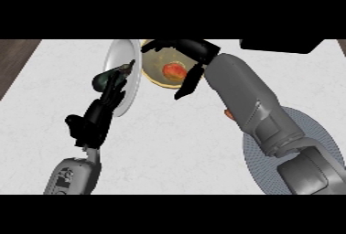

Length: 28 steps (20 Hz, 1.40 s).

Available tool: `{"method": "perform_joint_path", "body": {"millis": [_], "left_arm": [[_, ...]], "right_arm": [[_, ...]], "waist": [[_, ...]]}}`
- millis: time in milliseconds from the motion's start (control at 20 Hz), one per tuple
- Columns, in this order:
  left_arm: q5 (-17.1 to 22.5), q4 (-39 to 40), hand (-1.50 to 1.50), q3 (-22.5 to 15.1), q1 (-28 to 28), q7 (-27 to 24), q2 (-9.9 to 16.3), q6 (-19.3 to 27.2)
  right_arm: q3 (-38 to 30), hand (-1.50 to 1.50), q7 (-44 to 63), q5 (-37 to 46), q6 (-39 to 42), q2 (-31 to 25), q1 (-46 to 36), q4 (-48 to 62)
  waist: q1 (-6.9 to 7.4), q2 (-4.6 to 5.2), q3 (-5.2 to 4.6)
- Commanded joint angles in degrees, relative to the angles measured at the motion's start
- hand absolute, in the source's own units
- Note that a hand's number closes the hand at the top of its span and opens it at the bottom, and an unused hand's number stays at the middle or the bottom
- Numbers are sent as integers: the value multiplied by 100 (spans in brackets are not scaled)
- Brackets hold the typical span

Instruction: Pick the squash from the placemat and place it in the bowl

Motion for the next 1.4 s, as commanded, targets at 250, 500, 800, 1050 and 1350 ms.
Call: {"method": "perform_joint_path", "body": {"millis": [250, 500, 800, 1050, 1350], "left_arm": [[-60, -23, 0, -143, 234, -133, -66, -26], [-175, -84, 0, -178, 176, 27, -79, 78], [-24, -33, 0, 15, 46, -58, 40, -44], [0, -140, 0, -58, 124, 13, -18, -59], [-26, -5, 0, -35, -151, 60, -110, 25]], "right_arm": [[-1012, -150, -96, -917, 771, -528, -431, 332], [-1280, -150, 465, -1189, 1420, -750, -672, 597], [-1346, -150, 271, -1281, 2282, -1215, -335, 612], [-1357, -150, 210, -1330, 2768, -1429, -108, 481], [-1145, -150, 167, -1185, 2769, -1298, 132, 217]], "waist": [[41, -1, 0], [1, -27, 0], [25, 44, 5], [63, 49, 15], [54, 89, 18]]}}
